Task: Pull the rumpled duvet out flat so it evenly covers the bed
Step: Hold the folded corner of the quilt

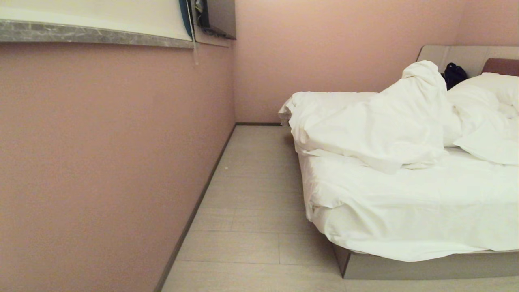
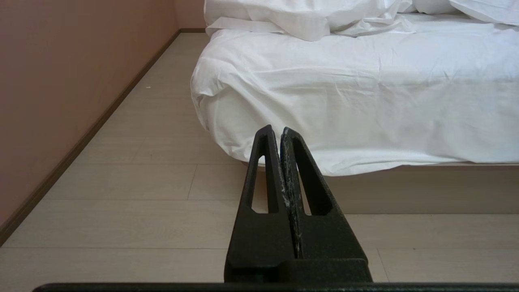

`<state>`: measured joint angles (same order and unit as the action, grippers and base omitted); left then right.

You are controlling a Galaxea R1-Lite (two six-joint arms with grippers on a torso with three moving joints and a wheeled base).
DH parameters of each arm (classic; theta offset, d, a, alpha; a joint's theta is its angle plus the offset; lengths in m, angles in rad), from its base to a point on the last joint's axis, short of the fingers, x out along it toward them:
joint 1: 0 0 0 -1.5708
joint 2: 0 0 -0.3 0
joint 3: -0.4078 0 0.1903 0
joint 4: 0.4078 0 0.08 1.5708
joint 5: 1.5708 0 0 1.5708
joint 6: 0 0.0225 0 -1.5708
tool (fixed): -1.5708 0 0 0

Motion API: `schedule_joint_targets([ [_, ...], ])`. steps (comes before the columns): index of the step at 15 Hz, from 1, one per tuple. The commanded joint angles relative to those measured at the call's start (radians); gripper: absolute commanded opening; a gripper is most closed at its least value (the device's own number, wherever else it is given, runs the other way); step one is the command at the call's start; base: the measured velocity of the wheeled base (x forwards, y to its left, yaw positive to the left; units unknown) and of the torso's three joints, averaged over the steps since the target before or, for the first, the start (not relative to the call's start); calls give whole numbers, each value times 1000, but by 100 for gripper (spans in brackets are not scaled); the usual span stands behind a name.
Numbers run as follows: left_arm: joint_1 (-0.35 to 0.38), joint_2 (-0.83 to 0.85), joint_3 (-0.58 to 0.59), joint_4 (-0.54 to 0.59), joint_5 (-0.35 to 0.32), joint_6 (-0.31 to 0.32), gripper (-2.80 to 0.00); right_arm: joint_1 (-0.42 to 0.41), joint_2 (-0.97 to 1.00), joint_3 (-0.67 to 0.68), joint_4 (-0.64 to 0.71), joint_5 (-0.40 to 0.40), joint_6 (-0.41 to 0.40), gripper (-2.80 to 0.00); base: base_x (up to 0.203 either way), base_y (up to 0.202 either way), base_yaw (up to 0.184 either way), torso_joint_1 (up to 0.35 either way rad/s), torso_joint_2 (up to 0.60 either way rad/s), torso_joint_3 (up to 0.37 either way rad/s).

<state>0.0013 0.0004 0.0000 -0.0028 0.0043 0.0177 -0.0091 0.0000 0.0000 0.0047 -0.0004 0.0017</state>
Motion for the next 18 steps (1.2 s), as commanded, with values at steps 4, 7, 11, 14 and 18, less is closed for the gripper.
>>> schedule_joint_targets([
  [4,0,1,0,0,-1,1,-280,0,0,0,0,0,0,-280,0,0,0,0,0,0],
  [7,0,0,0,0,-3,2,-280,0,0,0,0,0,0,-280,0,0,0,0,0,0],
  [11,1,1,0,0,-3,2,-280,0,0,0,0,0,-2,-280,0,0,0,0,0,0],
  [14,0,1,0,0,-2,2,-280,0,0,0,-2,0,-3,-280,0,0,0,0,0,0],
  [18,0,1,0,0,-2,2,-280,0,0,0,-2,0,-5,-280,129,0,1,3,0,3],
])
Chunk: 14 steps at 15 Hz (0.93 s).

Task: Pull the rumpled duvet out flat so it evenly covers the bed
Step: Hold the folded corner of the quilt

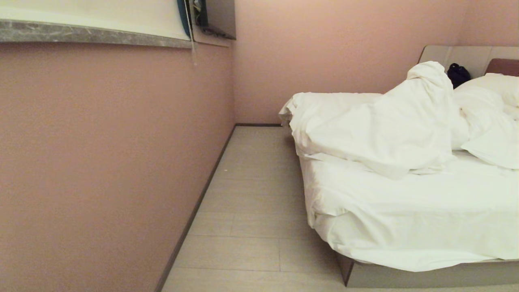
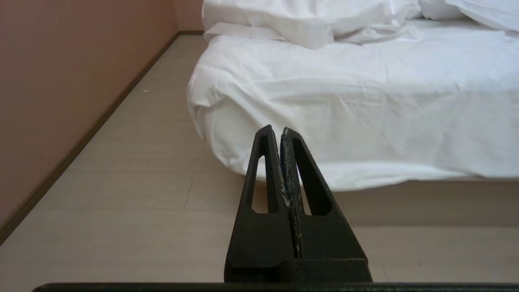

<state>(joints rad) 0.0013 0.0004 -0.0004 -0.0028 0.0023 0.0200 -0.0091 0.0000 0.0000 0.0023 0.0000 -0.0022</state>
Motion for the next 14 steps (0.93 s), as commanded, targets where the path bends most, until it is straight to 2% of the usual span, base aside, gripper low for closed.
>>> schedule_joint_targets([
  [1,1,1,0,0,1,0,-280,0,0,0,-1,0,-1,-280,196,0,-1,2,0,5],
  [10,0,0,0,0,1,-2,-280,0,0,0,1,0,2,-280,195,0,-1,3,3,2],
  [14,0,0,0,0,1,-3,-280,0,0,0,1,0,2,-280,30,0,1,3,1,0],
])
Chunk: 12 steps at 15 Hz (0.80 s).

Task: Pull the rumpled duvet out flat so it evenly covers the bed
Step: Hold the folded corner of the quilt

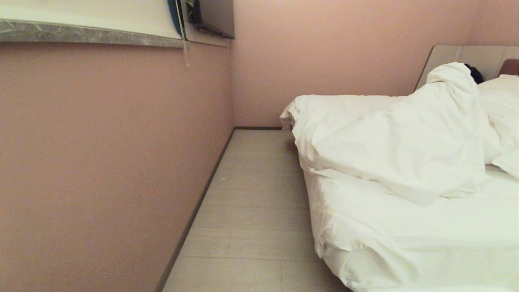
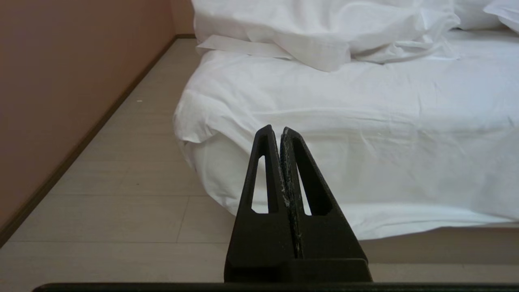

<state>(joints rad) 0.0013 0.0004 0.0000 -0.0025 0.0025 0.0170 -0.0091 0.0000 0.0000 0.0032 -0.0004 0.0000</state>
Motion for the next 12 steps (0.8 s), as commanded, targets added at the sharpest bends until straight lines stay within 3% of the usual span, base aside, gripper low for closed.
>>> schedule_joint_targets([
  [1,0,0,0,-1,1,0,-280,0,0,0,0,-1,2,-280,0,0,0,0,0,0],
  [7,0,1,0,-1,2,1,-280,0,0,0,0,-1,2,-280,0,0,0,0,0,0],
  [12,0,1,0,-1,2,0,-280,0,0,0,0,-1,3,-280,1,-168,-2,2,1,3],
])
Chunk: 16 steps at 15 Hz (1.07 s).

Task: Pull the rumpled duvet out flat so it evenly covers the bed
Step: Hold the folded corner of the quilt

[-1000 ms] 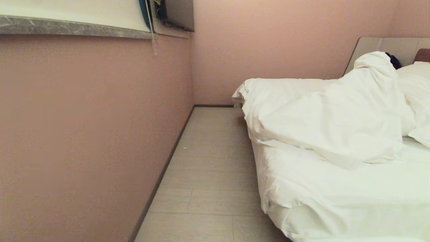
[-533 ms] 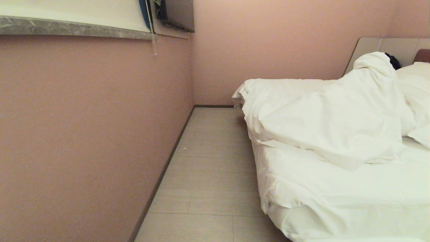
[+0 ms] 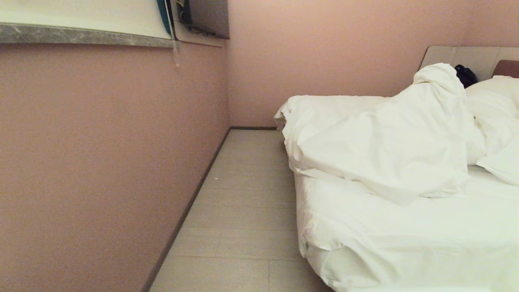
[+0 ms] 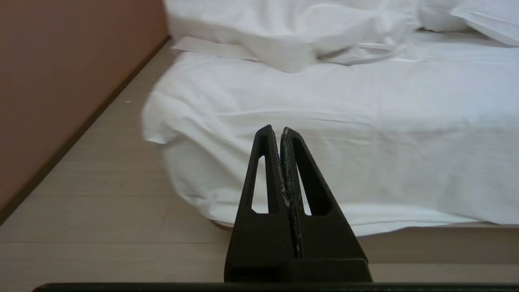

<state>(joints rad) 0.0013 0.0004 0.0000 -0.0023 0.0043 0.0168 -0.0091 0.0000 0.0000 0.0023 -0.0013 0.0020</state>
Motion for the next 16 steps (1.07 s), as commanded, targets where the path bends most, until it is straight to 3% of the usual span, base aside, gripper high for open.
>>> schedule_joint_targets([
  [1,0,1,0,-1,0,-1,-280,0,0,0,1,0,1,-280,0,-191,-2,5,5,2],
  [16,0,0,0,-1,0,-1,-280,0,0,0,1,0,0,-280,0,-194,0,3,2,3],
])
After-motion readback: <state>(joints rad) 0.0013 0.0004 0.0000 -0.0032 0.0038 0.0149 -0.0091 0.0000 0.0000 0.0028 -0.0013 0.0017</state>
